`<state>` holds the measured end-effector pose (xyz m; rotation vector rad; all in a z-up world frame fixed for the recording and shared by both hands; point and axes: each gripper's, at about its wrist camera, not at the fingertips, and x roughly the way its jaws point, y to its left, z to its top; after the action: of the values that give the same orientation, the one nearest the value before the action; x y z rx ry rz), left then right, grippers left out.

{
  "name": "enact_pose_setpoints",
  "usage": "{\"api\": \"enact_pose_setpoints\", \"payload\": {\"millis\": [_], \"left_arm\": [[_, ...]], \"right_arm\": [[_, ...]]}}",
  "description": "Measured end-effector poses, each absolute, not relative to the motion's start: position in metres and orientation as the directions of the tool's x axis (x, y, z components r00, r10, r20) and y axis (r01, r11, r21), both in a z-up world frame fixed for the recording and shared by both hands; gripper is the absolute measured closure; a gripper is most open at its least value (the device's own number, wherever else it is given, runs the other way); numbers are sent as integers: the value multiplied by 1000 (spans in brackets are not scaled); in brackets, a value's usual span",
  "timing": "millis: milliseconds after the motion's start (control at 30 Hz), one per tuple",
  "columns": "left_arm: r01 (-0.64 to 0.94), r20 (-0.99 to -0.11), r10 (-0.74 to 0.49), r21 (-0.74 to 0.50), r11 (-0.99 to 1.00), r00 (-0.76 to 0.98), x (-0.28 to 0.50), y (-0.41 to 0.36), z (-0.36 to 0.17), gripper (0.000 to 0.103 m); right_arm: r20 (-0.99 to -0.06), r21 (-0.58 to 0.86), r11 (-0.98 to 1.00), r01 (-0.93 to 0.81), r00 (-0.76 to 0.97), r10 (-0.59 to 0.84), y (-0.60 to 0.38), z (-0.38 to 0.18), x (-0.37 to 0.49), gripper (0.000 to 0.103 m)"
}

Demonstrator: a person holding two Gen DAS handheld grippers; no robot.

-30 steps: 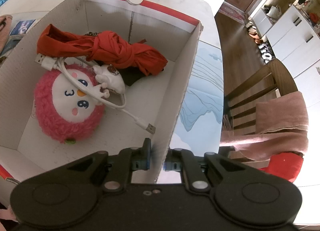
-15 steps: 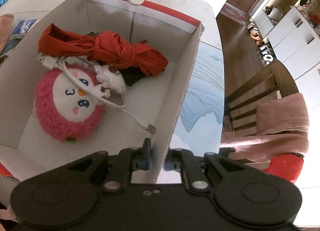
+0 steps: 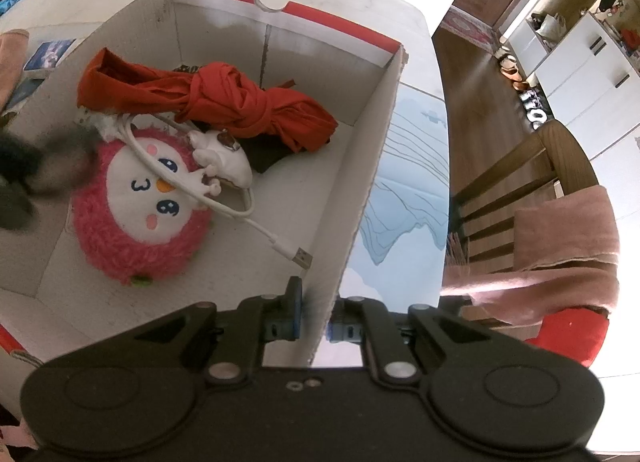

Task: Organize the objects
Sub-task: 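Carry the black cable with the left gripper over the box, then lower the black cable into the box and open the left gripper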

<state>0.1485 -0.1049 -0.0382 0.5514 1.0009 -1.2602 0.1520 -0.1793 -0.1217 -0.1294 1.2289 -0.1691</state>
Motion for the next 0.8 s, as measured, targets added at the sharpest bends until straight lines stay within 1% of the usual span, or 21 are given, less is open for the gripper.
{"api": "enact_pose_setpoints", "payload": {"millis": [367, 467, 600, 700, 767, 800], "left_arm": [[942, -900, -425, -218, 254, -94, 143, -113, -85, 92], [943, -914, -394, -211, 259, -96, 142, -113, -94, 92], [933, -911, -397, -232, 276, -110, 146, -111, -97, 92], [938, -913, -398, -214, 273, -92, 146, -109, -94, 92], [937, -909, -406, -217, 273, -92, 146, -107, -92, 89], [936, -908, -409, -216, 276, -89, 147, -107, -91, 85]], "right_arm": [[-925, -189, 980, 54, 324, -196, -180, -122, 152, 94], [-925, -192, 980, 50, 324, -197, -179, -122, 152, 94], [-925, -191, 980, 49, 324, -197, -179, -122, 152, 94], [-925, -192, 980, 50, 324, -197, -179, -123, 152, 94], [-925, -191, 980, 49, 325, -197, -179, -122, 152, 94], [-925, -191, 980, 49, 325, -197, -179, -122, 152, 94]]}}
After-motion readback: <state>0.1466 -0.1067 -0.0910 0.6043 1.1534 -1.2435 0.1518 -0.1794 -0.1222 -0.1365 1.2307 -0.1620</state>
